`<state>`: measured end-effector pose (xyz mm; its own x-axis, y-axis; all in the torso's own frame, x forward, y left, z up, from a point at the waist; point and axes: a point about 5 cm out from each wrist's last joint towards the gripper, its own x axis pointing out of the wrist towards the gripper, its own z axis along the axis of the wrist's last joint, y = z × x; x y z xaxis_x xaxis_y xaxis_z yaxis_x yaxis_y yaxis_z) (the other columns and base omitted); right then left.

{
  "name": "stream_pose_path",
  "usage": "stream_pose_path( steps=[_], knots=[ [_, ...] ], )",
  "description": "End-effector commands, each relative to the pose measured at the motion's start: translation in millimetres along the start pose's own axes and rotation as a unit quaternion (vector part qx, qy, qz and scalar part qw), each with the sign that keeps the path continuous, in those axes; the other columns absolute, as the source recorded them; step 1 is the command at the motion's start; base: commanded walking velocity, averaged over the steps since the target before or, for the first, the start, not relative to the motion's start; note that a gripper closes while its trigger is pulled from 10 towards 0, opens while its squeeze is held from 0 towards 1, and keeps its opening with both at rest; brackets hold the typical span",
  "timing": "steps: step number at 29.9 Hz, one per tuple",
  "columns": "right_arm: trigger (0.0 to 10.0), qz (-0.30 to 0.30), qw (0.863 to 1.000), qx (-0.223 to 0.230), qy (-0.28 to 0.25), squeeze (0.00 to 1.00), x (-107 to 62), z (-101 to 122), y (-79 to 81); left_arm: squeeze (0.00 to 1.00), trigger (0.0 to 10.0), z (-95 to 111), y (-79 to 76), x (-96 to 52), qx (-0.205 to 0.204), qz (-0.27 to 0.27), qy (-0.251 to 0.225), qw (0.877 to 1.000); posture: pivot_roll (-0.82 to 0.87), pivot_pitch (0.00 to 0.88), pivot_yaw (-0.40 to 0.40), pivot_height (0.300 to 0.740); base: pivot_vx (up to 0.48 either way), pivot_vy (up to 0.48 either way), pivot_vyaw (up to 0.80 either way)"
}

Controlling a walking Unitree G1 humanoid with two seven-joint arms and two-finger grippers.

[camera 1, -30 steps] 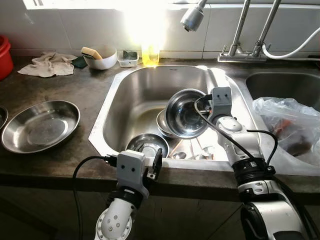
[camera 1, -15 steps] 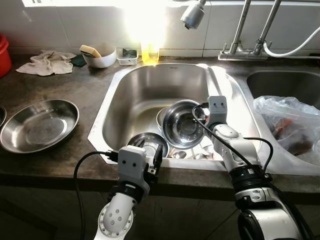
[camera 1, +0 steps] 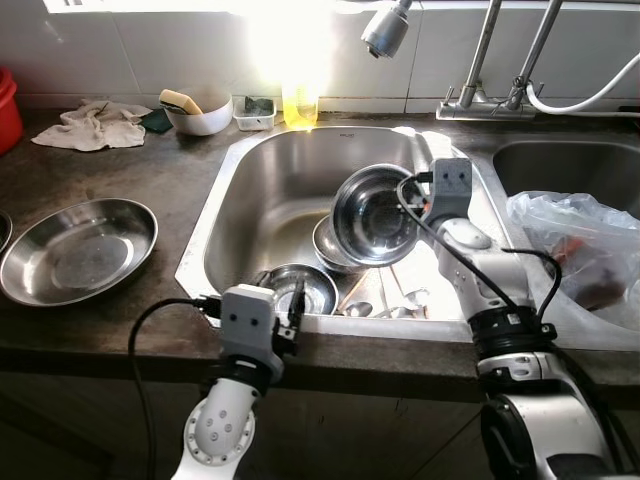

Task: Kitchen organization

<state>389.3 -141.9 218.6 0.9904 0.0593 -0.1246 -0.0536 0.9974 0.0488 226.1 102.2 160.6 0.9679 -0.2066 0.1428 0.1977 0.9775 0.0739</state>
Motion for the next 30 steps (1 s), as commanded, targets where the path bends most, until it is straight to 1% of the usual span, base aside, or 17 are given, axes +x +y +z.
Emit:
stream_pose_path(
  steps=[1, 5, 10, 11, 12, 13, 16, 18, 20, 21, 22, 23, 25, 29, 30],
  knots=[
    [10.0, 0.007, 1.0, 0.001, -0.005, 1.0, 0.3, 2, 3.2, 0.0, 10.0, -9, 0.8, -1.7, 0.004, 0.004, 0.021, 1.0, 0.11, 0.116, -0.023, 0.74, 0.0, 0.0, 0.0],
    [10.0, 0.009, 1.0, -0.008, 0.02, 1.0, 0.2, -8, 4.2, 0.0, 10.0, -8, -0.9, -0.5, 0.001, 0.001, 0.019, 1.0, 0.11, 0.118, -0.024, 0.74, 0.0, 0.0, 0.0],
    [10.0, 0.006, 1.0, -0.006, 0.02, 1.0, 0.1, -10, 2.6, 0.0, 10.0, -8, -1.5, -0.3, 0.0, -0.001, 0.019, 1.0, 0.11, 0.119, -0.024, 0.74, 0.0, 0.0, 0.0],
    [10.0, 0.006, 1.0, -0.003, 0.012, 0.39, -0.6, -8, 2.3, 0.0, 10.0, -8, -1.7, -0.3, -0.001, -0.002, 0.019, 1.0, 0.11, 0.119, -0.022, 0.74, 0.0, 0.0, 0.0],
    [10.0, 0.007, 1.0, -0.002, 0.009, 0.39, -1.0, -7, 2.4, 0.0, 10.0, -8, -1.8, -0.3, -0.001, -0.002, 0.019, 1.0, 0.11, 0.119, -0.022, 0.74, 0.0, 0.0, 0.0],
    [10.0, 0.005, 1.0, -0.002, -0.002, 0.0, -2.3, -5, 2.0, 0.0, 10.0, -8, -2.0, -0.3, -0.001, -0.003, 0.019, 1.0, 0.11, 0.118, -0.023, 0.74, 0.0, 0.0, 0.0],
    [10.0, 0.007, 1.0, 0.014, -0.025, 0.0, -8.3, -1, 2.8, 0.0, 10.0, -9, -2.8, -0.5, -0.003, -0.004, 0.019, 1.0, 0.11, 0.118, -0.023, 0.74, 0.0, 0.0, 0.0],
    [10.0, 0.012, 0.998, 0.0, -0.062, 0.0, -17.7, 4, 4.4, 0.0, 10.0, -9, -4.4, -1.2, -0.005, -0.007, 0.021, 1.0, 0.11, 0.117, -0.025, 0.74, 0.0, 0.0, 0.0],
    [10.0, 0.02, 0.996, -0.009, -0.09, 0.0, -31.1, 5, 7.7, 0.0, 10.0, -9, -5.6, -2.1, -0.008, -0.009, 0.022, 1.0, 0.1, 0.117, -0.024, 0.74, 0.0, 0.0, 0.0],
    [10.0, 0.028, 0.992, -0.02, -0.124, 0.0, -48.0, 5, 11.5, 0.0, 10.0, -9, -6.9, -2.9, -0.011, -0.012, 0.021, 1.0, 0.1, 0.114, -0.021, 0.74, 0.0, 0.0, 0.0],
    [10.0, 0.028, 0.992, -0.02, -0.124, 0.0, -48.0, 5, 11.5, 0.0, 10.0, -9, -6.9, -2.9, -0.011, -0.012, 0.021, 1.0, 0.1, 0.114, -0.021, 0.74, 0.0, 0.0, 0.0],
    [10.0, 0.037, 0.988, -0.019, -0.149, 0.0, -60.2, 5, 15.3, 0.0, 10.0, -9, -7.6, -2.9, -0.014, -0.014, 0.02, 1.0, 0.09, 0.112, -0.017, 0.74, 0.0, 0.0, 0.0],
    [10.0, 0.042, 0.985, -0.033, -0.167, 0.0, -71.0, 3, 18.6, 0.0, 10.0, -9, -8.9, -2.4, -0.016, -0.018, 0.018, 1.0, 0.09, 0.11, -0.015, 0.74, 0.0, 0.0, 0.0],
    [10.0, 0.052, 0.979, -0.04, -0.196, 0.0, -92.9, 2, 21.5, 0.0, 10.0, -7, -10.5, -0.3, -0.017, -0.022, 0.014, 1.0, 0.08, 0.103, -0.01, 0.74, 0.0, 0.0, 0.0],
    [10.0, 0.054, 0.978, -0.042, -0.198, 0.0, -95.3, 2, 22.0, 0.0, 10.0, -7, -10.7, -0.1, -0.016, -0.023, 0.013, 1.0, 0.08, 0.102, -0.008, 0.74, 0.0, 0.0, 0.0]
  ],
)
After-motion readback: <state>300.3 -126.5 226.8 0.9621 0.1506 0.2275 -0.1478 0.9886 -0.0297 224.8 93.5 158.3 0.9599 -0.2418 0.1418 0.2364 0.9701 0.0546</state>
